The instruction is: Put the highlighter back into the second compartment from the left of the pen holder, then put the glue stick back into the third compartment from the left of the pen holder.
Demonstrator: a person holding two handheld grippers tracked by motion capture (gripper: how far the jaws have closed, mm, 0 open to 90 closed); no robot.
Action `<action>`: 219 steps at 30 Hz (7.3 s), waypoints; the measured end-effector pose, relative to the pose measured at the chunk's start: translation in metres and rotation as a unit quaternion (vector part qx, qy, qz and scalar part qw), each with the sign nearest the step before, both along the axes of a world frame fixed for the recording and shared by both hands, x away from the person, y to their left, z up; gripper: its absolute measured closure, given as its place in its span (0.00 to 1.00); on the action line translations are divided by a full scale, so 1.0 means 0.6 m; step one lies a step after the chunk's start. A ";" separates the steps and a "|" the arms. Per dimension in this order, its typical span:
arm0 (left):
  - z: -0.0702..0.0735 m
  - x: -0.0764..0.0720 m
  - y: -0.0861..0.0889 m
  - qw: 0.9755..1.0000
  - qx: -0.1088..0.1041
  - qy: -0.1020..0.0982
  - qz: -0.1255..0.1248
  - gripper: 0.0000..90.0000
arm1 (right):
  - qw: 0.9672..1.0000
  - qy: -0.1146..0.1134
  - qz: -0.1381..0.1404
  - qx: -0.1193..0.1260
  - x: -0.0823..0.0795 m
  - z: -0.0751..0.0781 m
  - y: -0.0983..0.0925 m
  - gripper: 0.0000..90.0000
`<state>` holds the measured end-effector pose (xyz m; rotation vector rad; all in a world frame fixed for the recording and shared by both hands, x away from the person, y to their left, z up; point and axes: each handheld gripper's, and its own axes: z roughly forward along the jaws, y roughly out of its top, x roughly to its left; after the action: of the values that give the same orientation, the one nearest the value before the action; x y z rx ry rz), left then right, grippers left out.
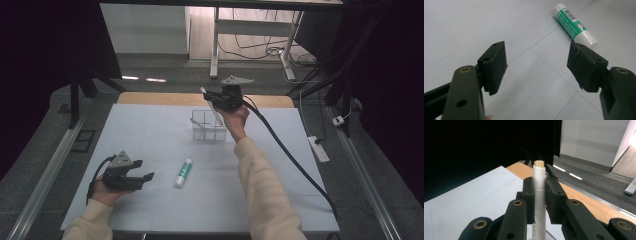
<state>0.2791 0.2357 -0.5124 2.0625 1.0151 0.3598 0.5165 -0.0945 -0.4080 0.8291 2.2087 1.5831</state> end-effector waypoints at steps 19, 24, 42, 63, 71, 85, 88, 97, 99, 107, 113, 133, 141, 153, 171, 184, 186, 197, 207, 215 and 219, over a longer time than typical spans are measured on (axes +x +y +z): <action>-0.001 0.001 0.001 1.000 0.001 0.001 0.000 0.36 | 1.000 0.005 -0.015 -0.016 0.014 -0.011 0.022 0.66; -0.001 0.001 -0.001 1.000 0.003 0.001 -0.001 0.36 | 1.000 0.008 -0.009 -0.011 0.002 -0.007 0.011 0.63; -0.002 0.001 -0.002 1.000 0.007 0.003 0.000 0.35 | 0.999 0.022 -0.009 -0.029 -0.049 -0.018 -0.070 0.62; -0.002 0.004 -0.002 1.000 -0.008 0.012 0.009 0.34 | 0.997 0.036 0.012 -0.073 -0.150 -0.064 -0.156 0.57; -0.001 0.005 -0.002 1.000 -0.018 0.019 0.009 0.34 | 0.996 0.043 0.010 -0.081 -0.195 -0.091 -0.195 0.56; 0.003 0.008 -0.011 0.999 -0.024 0.024 0.003 0.34 | 0.994 0.039 0.005 -0.098 -0.256 -0.118 -0.276 0.53; 0.004 0.008 -0.012 0.999 -0.027 0.025 0.000 0.34 | 0.994 0.040 0.003 -0.102 -0.263 -0.122 -0.289 0.53; 0.010 0.011 -0.014 0.999 -0.038 0.032 -0.005 0.34 | 0.994 0.040 -0.004 -0.103 -0.275 -0.130 -0.312 0.52; 0.012 0.011 -0.014 0.999 -0.039 0.032 -0.005 0.34 | 0.994 0.041 -0.004 -0.105 -0.276 -0.131 -0.314 0.52; 0.021 0.012 -0.023 0.999 -0.038 0.031 -0.016 0.34 | 0.993 0.037 -0.010 -0.112 -0.280 -0.133 -0.325 0.52; 0.030 0.014 -0.036 0.999 -0.030 0.027 -0.022 0.34 | 0.992 0.038 -0.012 -0.118 -0.280 -0.135 -0.326 0.52; 0.043 0.020 -0.066 0.998 -0.023 0.034 -0.050 0.34 | 0.992 0.040 -0.018 -0.122 -0.281 -0.138 -0.331 0.51; 0.044 0.025 -0.081 0.998 -0.013 0.043 -0.050 0.34 | 0.991 0.040 -0.020 -0.123 -0.282 -0.137 -0.333 0.51; 0.044 0.041 -0.124 0.996 0.022 0.061 -0.065 0.34 | 0.990 0.046 -0.021 -0.128 -0.280 -0.141 -0.332 0.51; 0.019 0.072 -0.175 0.989 0.070 0.107 -0.077 0.33 | 0.990 0.050 -0.025 -0.127 -0.280 -0.144 -0.334 0.51; 0.002 0.089 -0.200 0.982 0.103 0.137 -0.078 0.38 | 0.990 0.052 -0.027 -0.126 -0.279 -0.145 -0.335 0.51; -0.001 0.092 -0.204 0.981 0.111 0.141 -0.073 0.42 | 0.990 0.052 -0.028 -0.127 -0.279 -0.145 -0.335 0.51; -0.006 0.103 -0.200 0.978 0.114 0.165 -0.053 0.72 | 0.990 0.049 -0.030 -0.125 -0.280 -0.142 -0.336 0.51; 0.007 0.098 -0.193 0.982 0.101 0.136 -0.080 0.73 | 0.992 0.033 -0.018 -0.118 -0.287 -0.131 -0.328 0.51; 0.042 0.088 -0.201 0.983 0.081 0.103 -0.129 0.73 | 0.992 0.012 0.025 -0.124 -0.301 -0.114 -0.293 0.51; 0.052 0.089 -0.209 0.982 0.076 0.095 -0.145 0.73 | 0.991 0.006 0.042 -0.128 -0.305 -0.109 -0.276 0.51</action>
<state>0.3325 0.1102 -0.4814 2.3795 0.7985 0.0937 0.3332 -0.2599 -0.4732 0.6796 2.4172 1.2948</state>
